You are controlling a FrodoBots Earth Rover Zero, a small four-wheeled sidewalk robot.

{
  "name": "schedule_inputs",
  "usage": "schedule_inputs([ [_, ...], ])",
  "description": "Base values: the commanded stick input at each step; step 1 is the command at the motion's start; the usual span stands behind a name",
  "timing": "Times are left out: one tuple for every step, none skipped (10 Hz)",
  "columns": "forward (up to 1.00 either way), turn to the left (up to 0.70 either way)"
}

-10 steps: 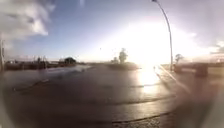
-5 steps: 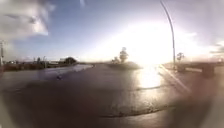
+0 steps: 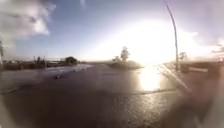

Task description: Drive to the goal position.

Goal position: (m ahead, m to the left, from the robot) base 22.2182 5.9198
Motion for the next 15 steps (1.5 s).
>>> schedule_inputs([
  [0.70,0.00],
  [0.70,0.00],
  [0.70,0.00],
  [0.70,0.00],
  [0.70,0.00],
  [0.70,0.00],
  [0.70,0.00],
  [0.70,0.00],
  [0.70,0.00],
  [0.70,0.00],
  [0.70,0.00],
  [0.70,0.00],
  [0.70,0.00],
  [0.70,0.00],
  [0.70,0.00],
])
